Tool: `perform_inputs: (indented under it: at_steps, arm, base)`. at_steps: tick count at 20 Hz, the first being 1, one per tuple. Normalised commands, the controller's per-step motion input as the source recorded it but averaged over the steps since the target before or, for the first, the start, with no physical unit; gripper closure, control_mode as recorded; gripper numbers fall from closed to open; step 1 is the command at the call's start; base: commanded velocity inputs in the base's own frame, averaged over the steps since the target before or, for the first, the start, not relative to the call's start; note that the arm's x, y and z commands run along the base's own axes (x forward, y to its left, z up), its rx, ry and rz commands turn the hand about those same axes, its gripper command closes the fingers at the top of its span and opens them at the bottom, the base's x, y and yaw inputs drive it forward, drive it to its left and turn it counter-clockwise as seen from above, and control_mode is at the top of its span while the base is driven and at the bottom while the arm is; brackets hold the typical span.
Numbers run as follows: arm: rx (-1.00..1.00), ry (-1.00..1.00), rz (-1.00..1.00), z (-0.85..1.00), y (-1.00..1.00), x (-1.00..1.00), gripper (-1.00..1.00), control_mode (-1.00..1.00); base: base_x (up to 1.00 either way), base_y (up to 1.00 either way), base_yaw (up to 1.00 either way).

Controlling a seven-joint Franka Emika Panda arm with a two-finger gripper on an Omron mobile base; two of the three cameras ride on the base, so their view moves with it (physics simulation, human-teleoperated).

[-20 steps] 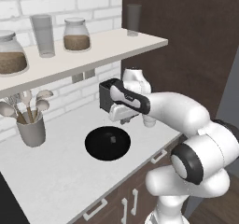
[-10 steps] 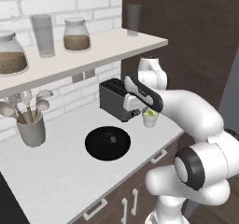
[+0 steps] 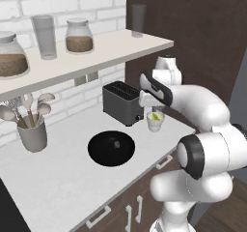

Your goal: Grab a lemon wedge from the fridge and one ice cube from the ice bowl, and put them in the glass of lemonade.

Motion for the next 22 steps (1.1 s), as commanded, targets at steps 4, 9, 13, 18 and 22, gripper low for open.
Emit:
perform_inputs:
  at_steps: [4,9,13,18,22]
  arm:
    - [0.0,0.0,-0.15,-0.21,-0.31,0.5,1.0,-1.0]
    - [0.0,0.0,-0.07,-0.23,-0.01,0.33,1.0,-1.0]
    - [0.0,0.0,-0.01,-0.25,0.0,0.4,1.0,-1.0]
    - [0.0,0.0,0.0,-0.24,0.0,0.49,1.0,-1.0]
    - [0.0,0.0,-0.01,-0.22,-0.02,0.4,1.0,-1.0]
  base:
    - [0.0,0.0,0.0]
    - [0.0,0.0,0.0]
    - [0.0,0.0,0.0]
    - [0.0,0.0,0.0]
    - [0.0,0.0,0.0]
